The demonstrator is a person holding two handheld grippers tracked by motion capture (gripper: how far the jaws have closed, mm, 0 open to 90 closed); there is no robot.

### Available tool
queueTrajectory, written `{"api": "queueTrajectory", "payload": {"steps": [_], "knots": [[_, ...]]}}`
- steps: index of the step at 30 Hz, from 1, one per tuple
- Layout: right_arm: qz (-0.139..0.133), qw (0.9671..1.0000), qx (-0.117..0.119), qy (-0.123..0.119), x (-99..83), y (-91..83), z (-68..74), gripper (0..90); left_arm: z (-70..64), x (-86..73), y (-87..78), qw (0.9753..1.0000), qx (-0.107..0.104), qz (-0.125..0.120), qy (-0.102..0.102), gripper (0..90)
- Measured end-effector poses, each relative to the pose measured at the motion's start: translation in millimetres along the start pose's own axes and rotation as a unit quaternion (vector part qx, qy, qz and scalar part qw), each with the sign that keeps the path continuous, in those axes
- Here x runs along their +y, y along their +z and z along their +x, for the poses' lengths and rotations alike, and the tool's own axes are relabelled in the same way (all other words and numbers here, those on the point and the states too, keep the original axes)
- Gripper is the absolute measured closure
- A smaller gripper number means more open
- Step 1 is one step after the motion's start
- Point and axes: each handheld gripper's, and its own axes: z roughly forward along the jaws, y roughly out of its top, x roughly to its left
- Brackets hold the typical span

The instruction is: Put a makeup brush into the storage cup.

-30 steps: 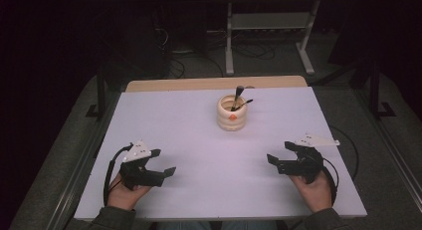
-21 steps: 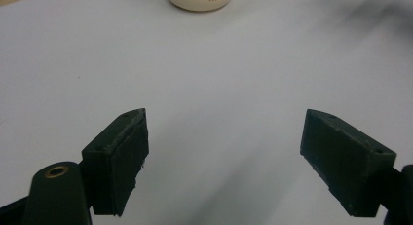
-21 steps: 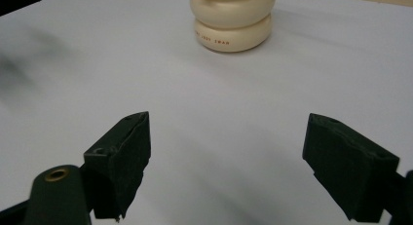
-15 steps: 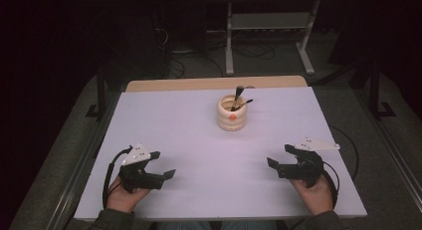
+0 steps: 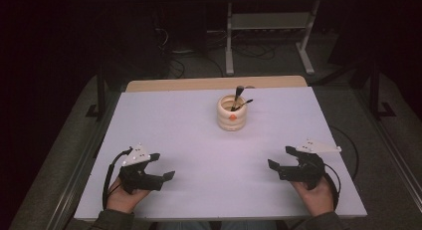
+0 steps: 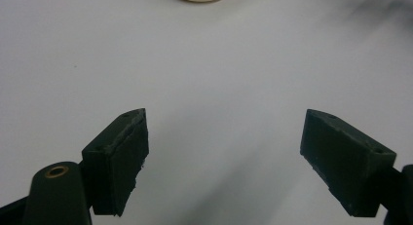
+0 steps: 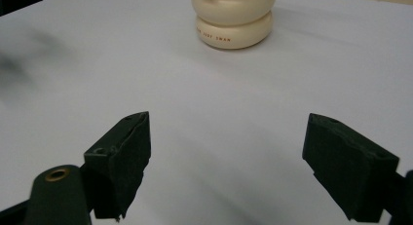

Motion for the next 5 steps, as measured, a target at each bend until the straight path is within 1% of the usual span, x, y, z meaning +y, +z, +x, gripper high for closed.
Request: {"api": "queueTrajectory", "payload": {"steps": [5], "knots": [[-0.003, 1.0000, -0.002, 0.000, 0.3, -0.8, -0.1, 16.9, 1.3, -0.4, -0.6, 1.0000, -0.001, -0.001, -0.002, 17.6]]}}
